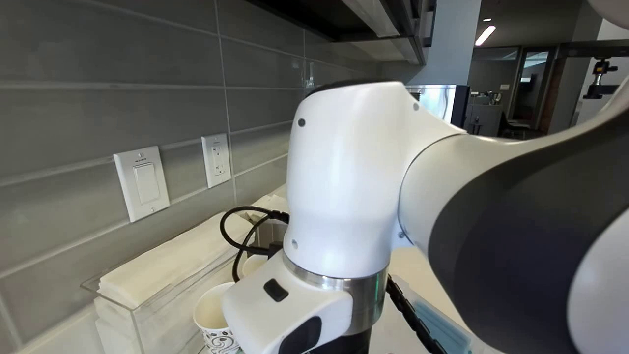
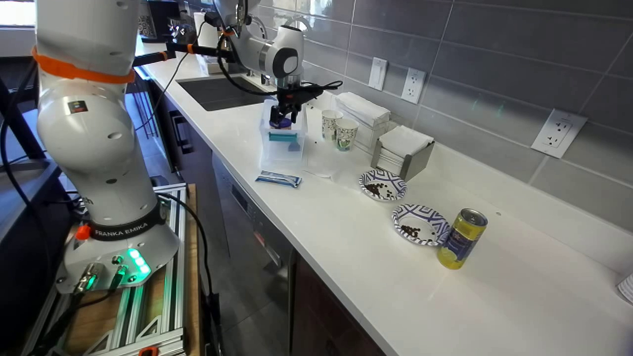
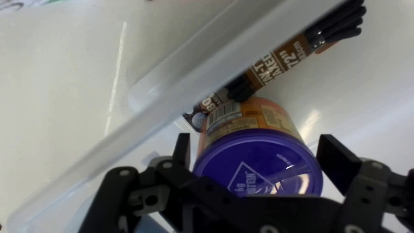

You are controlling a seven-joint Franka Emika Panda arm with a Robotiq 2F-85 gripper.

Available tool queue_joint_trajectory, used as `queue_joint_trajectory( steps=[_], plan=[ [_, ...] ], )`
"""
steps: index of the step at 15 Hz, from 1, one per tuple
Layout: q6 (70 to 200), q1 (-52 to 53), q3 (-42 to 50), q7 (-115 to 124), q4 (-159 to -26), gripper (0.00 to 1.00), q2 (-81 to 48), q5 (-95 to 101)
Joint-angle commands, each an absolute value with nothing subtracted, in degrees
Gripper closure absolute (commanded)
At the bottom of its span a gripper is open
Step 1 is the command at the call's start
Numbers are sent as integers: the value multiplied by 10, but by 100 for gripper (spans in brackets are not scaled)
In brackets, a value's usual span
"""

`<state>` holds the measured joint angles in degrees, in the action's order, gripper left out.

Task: Remove the container with the blue lid from the clear container on the left.

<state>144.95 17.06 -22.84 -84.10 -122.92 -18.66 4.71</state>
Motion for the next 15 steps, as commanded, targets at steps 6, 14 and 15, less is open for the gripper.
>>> queue_joint_trajectory(
  steps=[6, 14, 15],
  plan=[
    [1496, 167, -241, -842, -1219, 0, -226, 43],
    [1526, 144, -266, -854, -1226, 32, -234, 15],
    [1525, 141, -268, -854, -1228, 32, -231, 11]
  ],
)
